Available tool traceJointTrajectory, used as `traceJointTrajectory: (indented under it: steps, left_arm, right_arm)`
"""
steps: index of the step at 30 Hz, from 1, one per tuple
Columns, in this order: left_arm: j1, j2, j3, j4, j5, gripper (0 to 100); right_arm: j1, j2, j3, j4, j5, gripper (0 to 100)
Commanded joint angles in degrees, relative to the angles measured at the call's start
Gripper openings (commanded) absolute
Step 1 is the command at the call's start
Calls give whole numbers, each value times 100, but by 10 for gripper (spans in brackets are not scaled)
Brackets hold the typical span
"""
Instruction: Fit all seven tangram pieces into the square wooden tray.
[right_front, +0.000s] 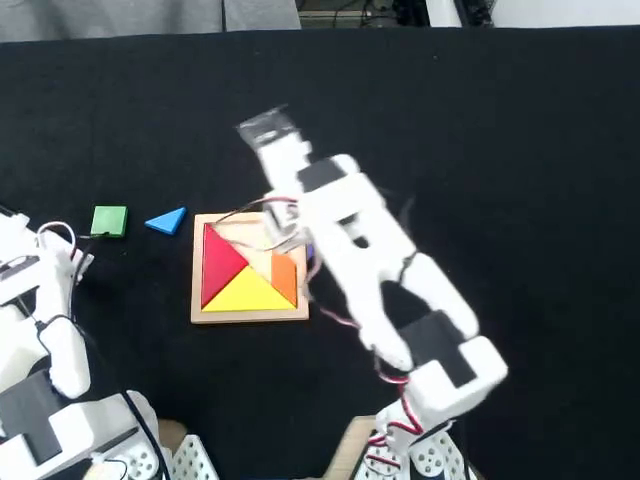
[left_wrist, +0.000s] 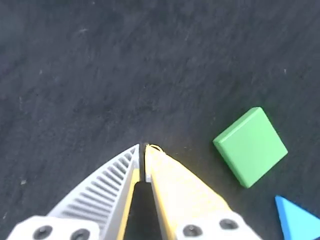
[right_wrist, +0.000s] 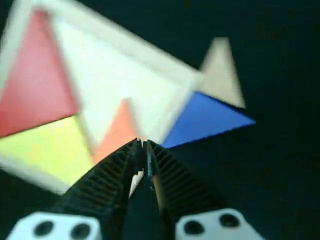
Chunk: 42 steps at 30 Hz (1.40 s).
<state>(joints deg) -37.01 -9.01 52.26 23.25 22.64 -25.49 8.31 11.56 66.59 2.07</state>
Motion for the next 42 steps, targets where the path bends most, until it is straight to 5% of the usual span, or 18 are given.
traceJointTrajectory:
  steps: [1, 4, 8, 13, 17, 30, 35, 42]
  left_arm:
    - [338, -255, -127, 9, -343, 34]
    - [971, -668, -1033, 1873, -2013, 34]
    - [1771, -1204, -2580, 3789, -3692, 34]
    - [2501, -985, -3600, 4308, -5415, 43]
    - [2756, -97, -3899, 4484, -6523, 156]
    - [2519, 2400, -5763, 4519, -8369, 200]
    - [2519, 3103, -6774, 5538, -9574, 200]
    - [2501, 4536, -8444, 6295, -9679, 200]
  right_arm:
    - [782, -409, 857, -1530, 18, 11]
    - [923, -444, 1437, -2637, 44, 11]
    - [914, -453, 1640, -2901, 53, 11]
    - [1011, -426, 1613, -2708, 62, 15]
    - [1169, -418, 1613, -2743, 62, 15]
    - [1222, -400, 1604, -2760, 70, 15]
    - [1222, -400, 1631, -2857, 440, 15]
    - [1213, -4, 1429, -2945, 466, 15]
